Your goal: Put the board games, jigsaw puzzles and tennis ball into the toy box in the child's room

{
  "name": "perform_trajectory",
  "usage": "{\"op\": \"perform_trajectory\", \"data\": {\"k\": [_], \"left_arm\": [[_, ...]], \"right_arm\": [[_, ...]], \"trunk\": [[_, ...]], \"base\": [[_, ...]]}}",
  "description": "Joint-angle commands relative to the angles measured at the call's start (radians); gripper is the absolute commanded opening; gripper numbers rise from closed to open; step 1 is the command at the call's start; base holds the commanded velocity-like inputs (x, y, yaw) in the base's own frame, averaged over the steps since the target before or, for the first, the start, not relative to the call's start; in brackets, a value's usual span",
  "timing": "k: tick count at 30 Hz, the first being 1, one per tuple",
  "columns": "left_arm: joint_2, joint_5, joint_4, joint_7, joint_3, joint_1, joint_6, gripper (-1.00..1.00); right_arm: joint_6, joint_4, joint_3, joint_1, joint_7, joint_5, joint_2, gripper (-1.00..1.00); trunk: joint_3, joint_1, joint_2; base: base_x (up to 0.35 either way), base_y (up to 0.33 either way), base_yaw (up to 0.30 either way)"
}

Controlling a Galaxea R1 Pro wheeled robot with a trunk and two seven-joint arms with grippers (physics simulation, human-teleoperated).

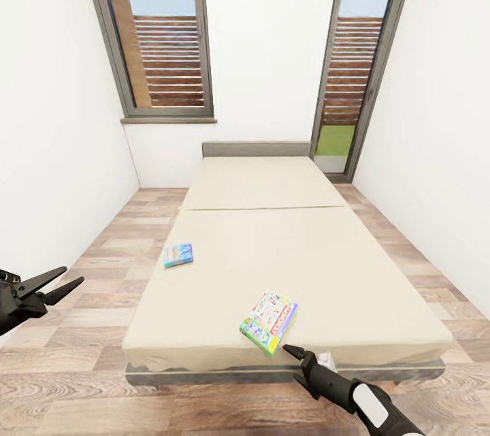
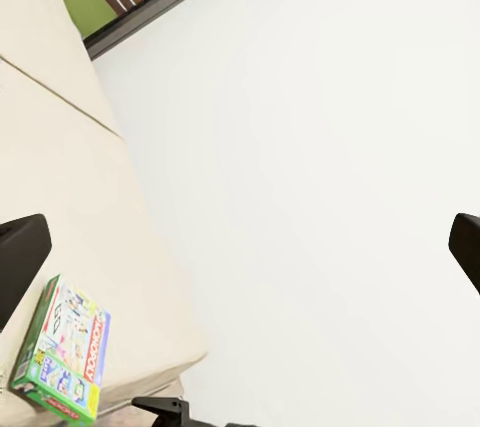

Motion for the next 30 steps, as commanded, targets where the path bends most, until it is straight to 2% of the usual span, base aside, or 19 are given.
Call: {"op": "perform_trajectory", "data": {"k": [1, 18, 21, 30], "left_arm": [[0.000, 0.000, 0.000, -0.003, 0.000, -0.001, 0.004, 1.00], [0.000, 0.000, 0.000, -0.003, 0.000, -0.001, 0.004, 1.00], [0.000, 0.000, 0.000, -0.003, 0.000, -0.001, 0.004, 1.00], [0.000, 0.000, 0.000, -0.004, 0.000, -0.001, 0.004, 1.00]], "right_arm": [[0.007, 0.000, -0.005, -0.001, 0.008, -0.002, 0.002, 1.00], [-0.004, -0.001, -0.001, -0.001, 0.189, 0.002, 0.002, 1.00], [-0.008, -0.001, -0.001, 0.000, 0.210, 0.002, 0.001, 1.00], [-0.011, -0.001, -0.001, -0.001, 0.218, 0.000, 0.000, 1.00]], "trunk": [[-0.004, 0.004, -0.008], [-0.057, 0.069, -0.127], [-0.057, 0.069, -0.127], [-0.057, 0.069, -0.127]], "base": [[0.000, 0.000, 0.000], [0.000, 0.000, 0.000], [0.000, 0.000, 0.000], [0.000, 0.000, 0.000]]}}
